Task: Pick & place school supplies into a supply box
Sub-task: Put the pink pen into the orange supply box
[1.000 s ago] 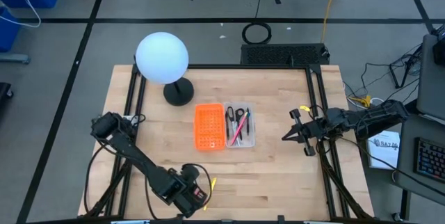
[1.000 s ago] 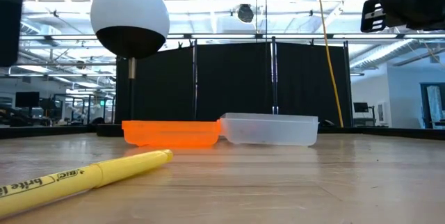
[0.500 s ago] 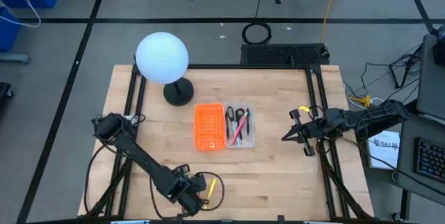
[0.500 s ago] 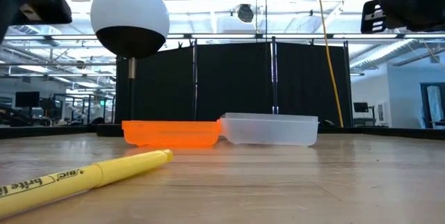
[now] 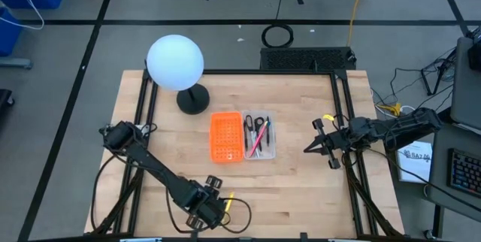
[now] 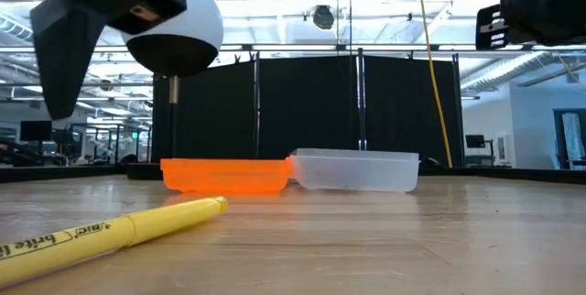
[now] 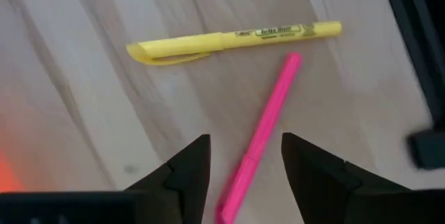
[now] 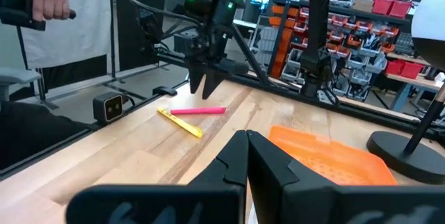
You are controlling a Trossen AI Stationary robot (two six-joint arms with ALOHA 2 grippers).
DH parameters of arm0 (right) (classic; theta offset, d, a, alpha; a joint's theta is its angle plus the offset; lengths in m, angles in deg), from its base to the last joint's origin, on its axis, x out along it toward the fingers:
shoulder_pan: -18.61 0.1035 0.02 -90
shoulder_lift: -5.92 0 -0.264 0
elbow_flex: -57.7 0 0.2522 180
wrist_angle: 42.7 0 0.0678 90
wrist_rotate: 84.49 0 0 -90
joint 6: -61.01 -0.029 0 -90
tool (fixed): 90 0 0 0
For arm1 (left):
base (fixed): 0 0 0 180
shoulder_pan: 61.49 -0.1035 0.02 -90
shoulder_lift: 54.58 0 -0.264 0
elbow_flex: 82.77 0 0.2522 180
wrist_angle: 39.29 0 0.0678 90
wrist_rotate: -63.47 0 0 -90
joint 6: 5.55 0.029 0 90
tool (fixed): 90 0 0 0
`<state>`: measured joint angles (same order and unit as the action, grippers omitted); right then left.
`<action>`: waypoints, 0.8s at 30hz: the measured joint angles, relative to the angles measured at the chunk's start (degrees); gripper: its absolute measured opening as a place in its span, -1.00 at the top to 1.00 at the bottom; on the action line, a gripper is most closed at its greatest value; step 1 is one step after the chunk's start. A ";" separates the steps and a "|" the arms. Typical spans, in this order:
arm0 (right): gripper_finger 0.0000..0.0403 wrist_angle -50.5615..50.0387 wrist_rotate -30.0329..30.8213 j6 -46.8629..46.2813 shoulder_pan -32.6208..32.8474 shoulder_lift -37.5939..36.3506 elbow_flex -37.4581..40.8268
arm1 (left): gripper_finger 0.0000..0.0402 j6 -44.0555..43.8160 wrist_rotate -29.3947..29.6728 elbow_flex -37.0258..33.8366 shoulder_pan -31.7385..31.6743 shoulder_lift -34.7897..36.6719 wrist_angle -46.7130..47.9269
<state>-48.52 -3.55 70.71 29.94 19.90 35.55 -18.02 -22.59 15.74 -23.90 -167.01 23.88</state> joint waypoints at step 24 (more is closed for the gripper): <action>1.00 0.54 1.73 -0.66 -0.02 0.02 1.67 | 0.07 9.81 -4.72 0.32 0.16 -8.74 -1.13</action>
<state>-47.99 -1.82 70.05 29.92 19.91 37.22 -8.21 -27.30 16.06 -23.74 -175.75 22.76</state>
